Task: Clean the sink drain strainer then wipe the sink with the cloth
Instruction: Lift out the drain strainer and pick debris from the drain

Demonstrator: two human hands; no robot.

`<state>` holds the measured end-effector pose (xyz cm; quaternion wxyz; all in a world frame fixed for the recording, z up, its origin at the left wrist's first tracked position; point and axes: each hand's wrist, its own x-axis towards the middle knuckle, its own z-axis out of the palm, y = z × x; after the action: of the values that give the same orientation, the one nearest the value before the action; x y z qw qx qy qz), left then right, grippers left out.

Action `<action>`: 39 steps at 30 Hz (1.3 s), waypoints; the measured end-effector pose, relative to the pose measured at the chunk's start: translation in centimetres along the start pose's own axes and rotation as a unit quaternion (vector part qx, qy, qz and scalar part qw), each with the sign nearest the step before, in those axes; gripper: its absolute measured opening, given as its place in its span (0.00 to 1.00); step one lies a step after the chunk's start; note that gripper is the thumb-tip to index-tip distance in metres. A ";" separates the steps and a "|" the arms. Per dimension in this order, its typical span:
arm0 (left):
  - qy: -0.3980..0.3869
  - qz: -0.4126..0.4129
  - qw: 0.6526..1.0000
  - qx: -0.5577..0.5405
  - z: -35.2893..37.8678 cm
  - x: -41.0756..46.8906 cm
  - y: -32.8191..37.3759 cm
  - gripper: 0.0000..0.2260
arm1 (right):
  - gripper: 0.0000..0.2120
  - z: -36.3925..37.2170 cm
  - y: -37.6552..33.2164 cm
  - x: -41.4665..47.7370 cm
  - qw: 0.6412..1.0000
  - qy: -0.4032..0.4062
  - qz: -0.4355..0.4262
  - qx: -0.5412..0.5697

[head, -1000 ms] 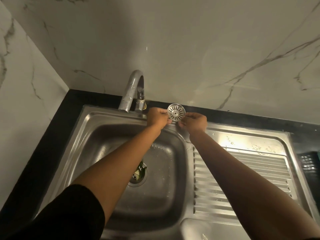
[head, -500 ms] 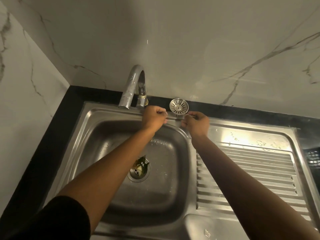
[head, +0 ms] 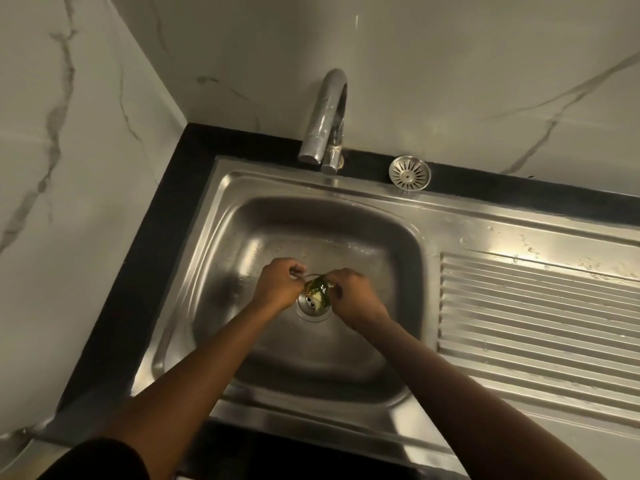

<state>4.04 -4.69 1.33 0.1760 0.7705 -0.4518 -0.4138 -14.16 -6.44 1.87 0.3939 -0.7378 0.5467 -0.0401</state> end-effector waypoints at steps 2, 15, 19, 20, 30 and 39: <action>-0.014 -0.008 1.000 0.022 0.0 -0.4 -1.1 0.14 | 0.17 1.6 0.2 0.4 0.997 -0.043 -0.014 -0.068; -0.041 -0.009 0.997 0.059 0.6 -0.8 -4.1 0.15 | 0.33 5.9 1.3 3.9 0.915 -0.138 -0.159 -0.345; -0.038 -0.010 0.998 0.056 0.6 -0.6 -4.8 0.14 | 0.33 6.3 1.4 4.9 0.922 -0.116 -0.158 -0.333; -0.038 -0.011 0.998 0.056 0.5 -0.5 -4.9 0.14 | 0.33 6.2 1.5 4.8 0.915 -0.113 -0.174 -0.347; -0.039 0.000 0.998 0.045 0.3 -0.5 -5.4 0.13 | 0.28 7.0 2.2 3.9 0.883 -0.150 -0.169 -0.411; -0.045 0.002 0.998 0.040 0.1 -1.5 -5.3 0.12 | 0.27 8.1 1.8 2.8 0.912 -0.184 -0.087 -0.355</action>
<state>6.54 -0.64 -1.42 0.1250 0.7568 -0.4768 -0.4294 -10.47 -4.59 -5.81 0.1941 -0.8680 0.3764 0.2591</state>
